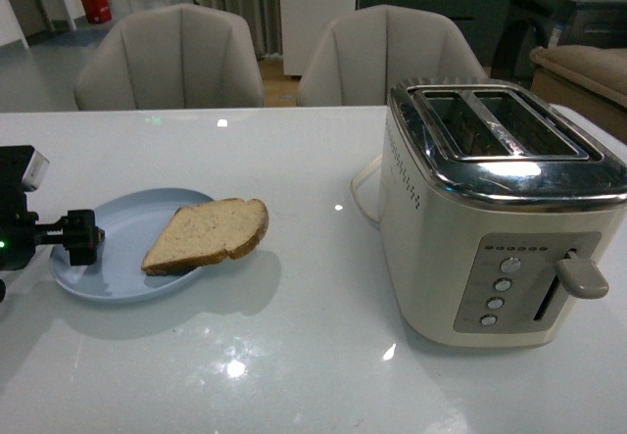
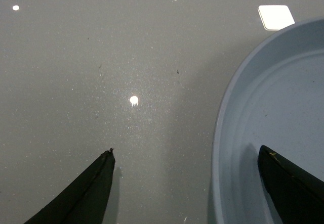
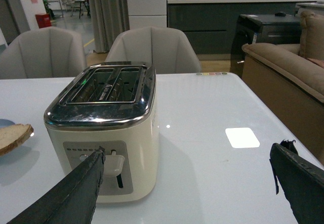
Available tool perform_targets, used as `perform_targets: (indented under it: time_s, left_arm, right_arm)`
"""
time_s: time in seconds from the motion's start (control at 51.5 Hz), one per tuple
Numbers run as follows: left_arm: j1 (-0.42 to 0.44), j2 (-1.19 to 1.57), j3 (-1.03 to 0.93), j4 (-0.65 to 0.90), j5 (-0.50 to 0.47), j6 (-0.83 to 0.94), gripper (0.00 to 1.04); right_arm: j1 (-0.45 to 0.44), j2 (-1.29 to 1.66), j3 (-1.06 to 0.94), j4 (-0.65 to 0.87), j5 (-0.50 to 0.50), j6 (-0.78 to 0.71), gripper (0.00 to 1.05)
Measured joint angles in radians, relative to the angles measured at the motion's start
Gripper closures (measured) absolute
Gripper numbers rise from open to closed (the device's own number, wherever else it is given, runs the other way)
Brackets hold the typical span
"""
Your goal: Left arm holds plate, right arm toasts bread
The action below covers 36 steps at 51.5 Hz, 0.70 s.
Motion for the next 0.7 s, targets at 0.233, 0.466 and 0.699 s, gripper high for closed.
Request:
perform_targets:
  time_s: [0.233, 0.466, 0.699]
  left_arm:
    - [-0.001, 0.010, 0.002, 0.030, 0.023, -0.020, 0.57]
    - [0.001, 0.010, -0.004, 0.050, 0.027, -0.035, 0.90]
    - [0.010, -0.014, -0.012, 0.044, 0.048, -0.102, 1.02]
  right_arm:
    - [0.000, 0.000, 0.000, 0.000, 0.000, 0.000, 0.06]
    - [0.000, 0.000, 0.000, 0.000, 0.000, 0.000, 0.06]
    - [0.000, 0.000, 0.000, 0.000, 0.000, 0.000, 0.06]
